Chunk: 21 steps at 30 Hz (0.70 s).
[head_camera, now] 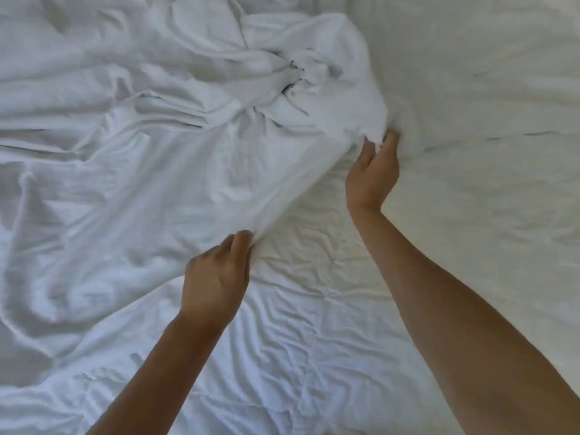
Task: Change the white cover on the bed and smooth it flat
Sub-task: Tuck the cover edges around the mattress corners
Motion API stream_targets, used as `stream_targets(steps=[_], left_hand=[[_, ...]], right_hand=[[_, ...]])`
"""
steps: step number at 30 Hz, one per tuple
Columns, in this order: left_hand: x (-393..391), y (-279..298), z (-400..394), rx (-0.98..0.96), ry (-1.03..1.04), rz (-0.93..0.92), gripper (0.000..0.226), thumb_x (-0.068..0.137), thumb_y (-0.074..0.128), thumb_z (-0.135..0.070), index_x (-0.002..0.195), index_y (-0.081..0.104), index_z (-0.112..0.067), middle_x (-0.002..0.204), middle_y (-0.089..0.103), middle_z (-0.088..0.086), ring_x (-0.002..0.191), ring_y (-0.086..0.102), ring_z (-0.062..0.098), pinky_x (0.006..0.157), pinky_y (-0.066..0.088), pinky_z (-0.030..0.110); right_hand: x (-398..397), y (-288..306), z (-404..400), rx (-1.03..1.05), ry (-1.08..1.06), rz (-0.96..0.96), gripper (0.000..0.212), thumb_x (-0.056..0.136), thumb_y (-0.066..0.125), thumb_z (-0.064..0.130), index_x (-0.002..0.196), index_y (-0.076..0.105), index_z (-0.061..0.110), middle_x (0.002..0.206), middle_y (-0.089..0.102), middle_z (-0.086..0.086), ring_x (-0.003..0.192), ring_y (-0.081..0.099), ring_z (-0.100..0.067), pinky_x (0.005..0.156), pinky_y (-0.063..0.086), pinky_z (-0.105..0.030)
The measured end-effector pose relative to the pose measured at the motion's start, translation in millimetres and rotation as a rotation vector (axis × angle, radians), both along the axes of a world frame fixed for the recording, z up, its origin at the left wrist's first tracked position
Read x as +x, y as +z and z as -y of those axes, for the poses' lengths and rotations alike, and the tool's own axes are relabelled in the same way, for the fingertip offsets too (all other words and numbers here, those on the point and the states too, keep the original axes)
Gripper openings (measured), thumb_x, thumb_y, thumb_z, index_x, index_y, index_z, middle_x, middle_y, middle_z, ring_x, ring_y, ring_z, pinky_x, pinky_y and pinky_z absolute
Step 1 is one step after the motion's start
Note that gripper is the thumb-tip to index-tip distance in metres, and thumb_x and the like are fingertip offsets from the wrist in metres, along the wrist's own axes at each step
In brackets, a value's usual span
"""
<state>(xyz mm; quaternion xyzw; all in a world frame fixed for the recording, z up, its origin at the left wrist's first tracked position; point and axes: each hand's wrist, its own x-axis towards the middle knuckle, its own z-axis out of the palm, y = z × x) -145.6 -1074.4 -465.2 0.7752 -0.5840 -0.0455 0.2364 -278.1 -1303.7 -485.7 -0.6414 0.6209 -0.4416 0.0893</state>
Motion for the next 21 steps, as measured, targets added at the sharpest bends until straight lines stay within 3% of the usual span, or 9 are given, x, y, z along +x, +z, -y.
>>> stream_targets(steps=[2, 4, 6, 9, 11, 12, 16, 18, 21], left_hand=[[13.0, 26.5, -0.3, -0.085, 0.008, 0.005, 0.009, 0.094, 0.051, -0.015, 0.089, 0.056, -0.008, 0.059, 0.055, 0.004, 0.038, 0.047, 0.024, 0.040, 0.029, 0.022], [26.0, 46.3, -6.5, -0.173, 0.016, 0.019, 0.019, 0.100, 0.044, -0.023, 0.094, 0.055, -0.009, 0.061, 0.059, 0.008, 0.040, 0.050, 0.027, 0.040, 0.035, 0.026], [43.5, 59.9, -23.3, -0.197, 0.060, 0.053, 0.022, 0.102, 0.042, -0.024, 0.096, 0.056, -0.008, 0.064, 0.062, 0.013, 0.043, 0.054, 0.030, 0.041, 0.038, 0.031], [82.2, 55.9, -55.8, -0.008, 0.265, -0.037, 0.030, 0.095, 0.040, -0.023, 0.103, 0.062, -0.003, 0.078, 0.065, 0.019, 0.060, 0.060, 0.038, 0.049, 0.048, 0.045], [106.7, 35.9, -67.7, 0.131, 0.357, -0.028, 0.043, 0.095, 0.031, -0.035, 0.108, 0.061, -0.006, 0.087, 0.063, 0.019, 0.071, 0.059, 0.041, 0.058, 0.049, 0.053], [112.9, 25.2, -69.6, 0.181, 0.352, 0.029, 0.044, 0.095, 0.031, -0.035, 0.109, 0.061, -0.007, 0.087, 0.061, 0.019, 0.072, 0.059, 0.041, 0.058, 0.049, 0.054], [89.6, -1.5, -51.0, 0.196, 0.190, 0.242, 0.052, 0.079, 0.041, -0.010, 0.128, 0.055, -0.003, 0.109, 0.054, 0.024, 0.086, 0.053, 0.044, 0.067, 0.043, 0.053], [65.1, -8.8, -36.7, 0.157, 0.020, 0.265, 0.057, 0.077, 0.044, -0.006, 0.133, 0.051, -0.002, 0.122, 0.053, 0.025, 0.101, 0.053, 0.044, 0.080, 0.043, 0.052], [42.0, -32.6, -19.0, 0.170, -0.215, 0.276, 0.052, 0.081, 0.041, -0.007, 0.132, 0.050, -0.004, 0.133, 0.051, 0.024, 0.118, 0.052, 0.041, 0.093, 0.042, 0.051]], right_hand=[[-18.1, 47.9, 23.1, -0.203, 0.041, -0.006, 0.030, 0.098, 0.042, 0.020, 0.100, 0.061, -0.003, 0.078, 0.067, -0.011, 0.069, 0.061, -0.025, 0.059, 0.034, -0.027], [-29.3, 108.0, 51.5, -0.395, -0.009, 0.028, 0.024, 0.097, 0.044, 0.020, 0.082, 0.060, 0.012, 0.056, 0.048, 0.008, 0.052, 0.043, -0.010, 0.053, 0.027, -0.025], [-36.4, 169.7, 78.0, -0.509, -0.074, -0.055, 0.026, 0.096, 0.049, 0.026, 0.072, 0.041, 0.031, 0.049, 0.026, 0.014, 0.054, 0.034, -0.008, 0.054, 0.021, -0.022], [-34.6, 223.3, 102.2, -0.342, -0.033, -0.401, 0.028, 0.097, 0.037, 0.046, 0.072, 0.036, 0.033, 0.056, 0.029, 0.013, 0.067, 0.035, -0.011, 0.062, 0.021, -0.022], [-22.1, 209.9, 109.6, -0.174, 0.060, -0.541, 0.030, 0.097, 0.035, 0.046, 0.100, 0.057, 0.025, 0.084, 0.059, 0.007, 0.087, 0.051, -0.024, 0.073, 0.031, -0.028], [-15.3, 191.1, 109.9, -0.077, 0.133, -0.616, 0.037, 0.096, 0.040, 0.043, 0.119, 0.056, 0.019, 0.107, 0.062, -0.004, 0.102, 0.053, -0.027, 0.083, 0.035, -0.032], [-6.5, 75.5, 68.5, 0.374, 0.292, -0.788, 0.071, 0.092, 0.056, 0.037, 0.151, 0.024, 0.014, 0.150, 0.030, -0.023, 0.137, 0.030, -0.037, 0.113, 0.022, -0.046], [-13.0, 39.0, 26.4, 0.262, 0.223, -0.642, 0.065, 0.093, 0.055, 0.033, 0.148, 0.031, 0.007, 0.150, 0.030, -0.026, 0.138, 0.029, -0.039, 0.116, 0.022, -0.048], [-19.2, 20.1, -48.8, -0.277, 0.425, -0.384, 0.027, 0.093, 0.054, 0.015, 0.117, 0.057, 0.004, 0.119, 0.059, -0.022, 0.109, 0.055, -0.038, 0.097, 0.043, -0.043]])
